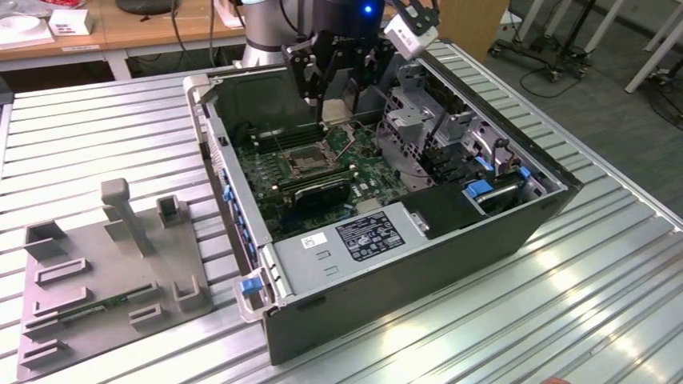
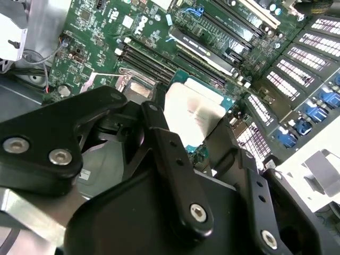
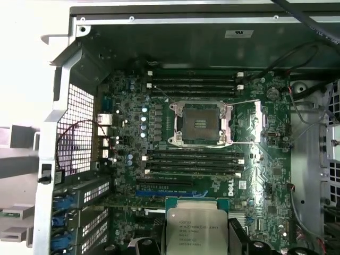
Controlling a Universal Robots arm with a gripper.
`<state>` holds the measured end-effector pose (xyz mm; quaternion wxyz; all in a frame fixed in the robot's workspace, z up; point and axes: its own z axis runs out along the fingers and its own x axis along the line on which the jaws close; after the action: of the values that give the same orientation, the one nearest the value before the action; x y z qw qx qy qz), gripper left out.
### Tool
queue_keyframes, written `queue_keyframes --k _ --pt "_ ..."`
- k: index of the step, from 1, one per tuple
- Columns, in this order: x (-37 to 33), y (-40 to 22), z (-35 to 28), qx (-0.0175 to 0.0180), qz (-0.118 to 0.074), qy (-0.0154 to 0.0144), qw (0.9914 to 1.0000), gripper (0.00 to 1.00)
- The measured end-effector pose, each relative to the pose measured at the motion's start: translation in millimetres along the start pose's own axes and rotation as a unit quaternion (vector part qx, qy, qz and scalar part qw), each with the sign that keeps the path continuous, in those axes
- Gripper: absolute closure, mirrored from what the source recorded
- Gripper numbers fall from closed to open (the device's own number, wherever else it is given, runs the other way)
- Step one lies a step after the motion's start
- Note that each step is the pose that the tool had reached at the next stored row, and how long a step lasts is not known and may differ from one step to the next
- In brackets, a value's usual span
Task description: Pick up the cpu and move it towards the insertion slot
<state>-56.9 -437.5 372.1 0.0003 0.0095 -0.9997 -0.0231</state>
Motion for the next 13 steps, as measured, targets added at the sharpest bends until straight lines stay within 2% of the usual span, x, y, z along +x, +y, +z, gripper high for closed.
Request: queue_keyframes --k 7,13 --pt "-0.2 12.9 2.4 -0.0018 0.0 0.0 1.0 0.45" --pt "-0.4 24.3 5.1 -0.0082 0.0 -0.0001 0.99997 0.45"
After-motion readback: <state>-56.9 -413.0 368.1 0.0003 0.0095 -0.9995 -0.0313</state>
